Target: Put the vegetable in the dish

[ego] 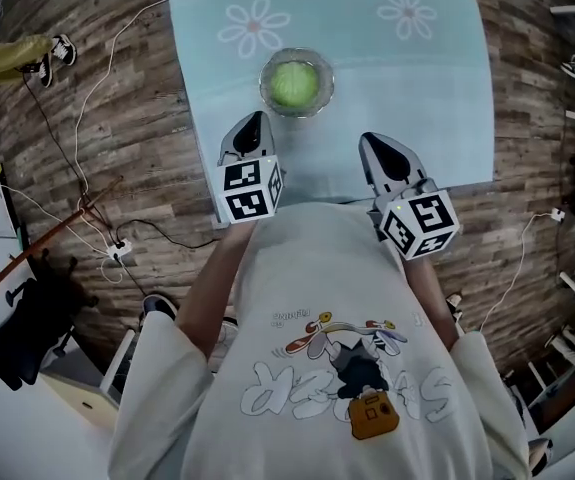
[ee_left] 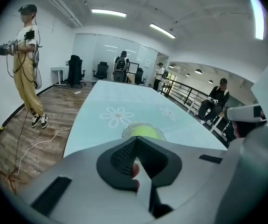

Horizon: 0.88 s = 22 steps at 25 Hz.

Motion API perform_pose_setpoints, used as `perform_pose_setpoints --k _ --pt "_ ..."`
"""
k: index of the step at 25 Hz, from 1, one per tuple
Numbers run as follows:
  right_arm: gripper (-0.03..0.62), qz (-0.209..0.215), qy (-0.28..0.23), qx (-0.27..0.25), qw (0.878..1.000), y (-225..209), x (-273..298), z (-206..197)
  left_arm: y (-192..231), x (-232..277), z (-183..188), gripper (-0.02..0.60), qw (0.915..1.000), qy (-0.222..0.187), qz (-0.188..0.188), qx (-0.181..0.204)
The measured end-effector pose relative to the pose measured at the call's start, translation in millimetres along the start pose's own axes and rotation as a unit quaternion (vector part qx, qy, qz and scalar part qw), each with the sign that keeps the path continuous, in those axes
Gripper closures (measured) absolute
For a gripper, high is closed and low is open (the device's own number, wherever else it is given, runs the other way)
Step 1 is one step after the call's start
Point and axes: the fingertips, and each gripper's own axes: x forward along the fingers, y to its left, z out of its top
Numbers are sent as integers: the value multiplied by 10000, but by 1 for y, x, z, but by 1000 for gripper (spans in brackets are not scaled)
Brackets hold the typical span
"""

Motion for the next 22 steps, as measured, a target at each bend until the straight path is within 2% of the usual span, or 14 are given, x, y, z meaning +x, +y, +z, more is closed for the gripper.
perform_pose_setpoints --k 4,8,12,17,22 --pt "572 -111 -38 -129 9998 10 -16 -2 -16 -15 -29 575 9995 170 -228 -139" --pt "572 -83 -53 -199 9998 20 -28 -8 -27 -36 -33 575 9990 152 -369 -176" --pt "572 190 -174 -327 9991 31 -25 -4 -18 -62 -33 575 9995 -15 -253 -211" --pt "572 462 -466 -372 9972 42 -36 2 -10 -92 -40 575 9988 -204 -26 -443" --pt "572 533 -518 -524 9959 30 -79 -10 -50 -122 -48 575 9988 -301 47 -385"
